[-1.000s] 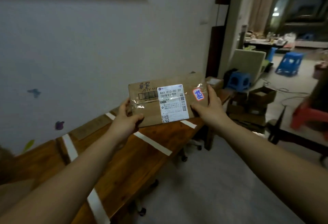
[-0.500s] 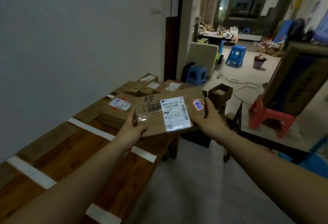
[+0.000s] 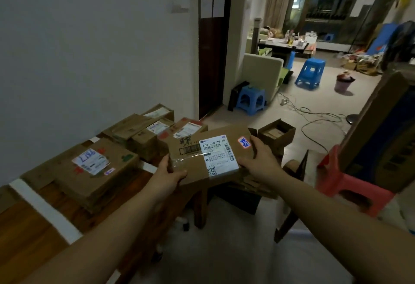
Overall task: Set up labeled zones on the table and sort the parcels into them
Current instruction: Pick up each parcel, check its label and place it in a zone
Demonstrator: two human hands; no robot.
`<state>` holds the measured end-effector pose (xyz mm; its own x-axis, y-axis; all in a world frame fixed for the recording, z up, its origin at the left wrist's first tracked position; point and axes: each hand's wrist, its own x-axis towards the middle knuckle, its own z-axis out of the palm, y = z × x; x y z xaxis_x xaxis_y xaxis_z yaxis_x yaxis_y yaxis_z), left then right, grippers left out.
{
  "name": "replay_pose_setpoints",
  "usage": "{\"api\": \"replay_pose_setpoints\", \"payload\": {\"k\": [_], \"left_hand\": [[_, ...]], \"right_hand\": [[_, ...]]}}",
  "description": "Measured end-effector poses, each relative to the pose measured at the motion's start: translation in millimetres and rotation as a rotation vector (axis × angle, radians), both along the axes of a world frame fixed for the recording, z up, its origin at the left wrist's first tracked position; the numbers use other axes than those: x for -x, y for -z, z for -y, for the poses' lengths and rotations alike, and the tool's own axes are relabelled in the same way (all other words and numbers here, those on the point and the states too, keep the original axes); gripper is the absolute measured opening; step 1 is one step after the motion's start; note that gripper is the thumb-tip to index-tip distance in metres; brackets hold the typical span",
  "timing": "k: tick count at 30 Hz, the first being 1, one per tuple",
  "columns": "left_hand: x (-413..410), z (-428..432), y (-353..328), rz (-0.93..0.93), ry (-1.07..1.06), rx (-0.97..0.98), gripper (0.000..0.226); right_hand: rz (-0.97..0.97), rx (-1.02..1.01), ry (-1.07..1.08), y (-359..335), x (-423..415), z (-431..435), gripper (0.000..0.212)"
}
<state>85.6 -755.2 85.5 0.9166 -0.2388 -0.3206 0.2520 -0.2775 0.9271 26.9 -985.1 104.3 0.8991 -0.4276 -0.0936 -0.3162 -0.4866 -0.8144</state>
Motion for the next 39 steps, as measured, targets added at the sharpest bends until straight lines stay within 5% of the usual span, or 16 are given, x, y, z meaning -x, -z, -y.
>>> {"api": "replay_pose_setpoints", "payload": {"k": [16, 30, 39], "left_hand": [[-140.8, 87.1, 22.2, -0.019, -0.243, 0.0, 0.077], [-110.1, 153.2, 59.1, -0.217, -0.646, -0.064, 0.062], [-103.3, 195.0, 98.9, -0.246, -0.642, -0.162, 0.095]], "right_hand": [[-0.073, 0.163, -0.322, 13.0, -206.1, 99.9, 0.062], [-0.122, 0.182, -0.749, 82.5, -293.3, 160.2, 0.065], [-0.282, 0.119, -1.004, 149.2, -298.6, 172.5, 0.082]]}}
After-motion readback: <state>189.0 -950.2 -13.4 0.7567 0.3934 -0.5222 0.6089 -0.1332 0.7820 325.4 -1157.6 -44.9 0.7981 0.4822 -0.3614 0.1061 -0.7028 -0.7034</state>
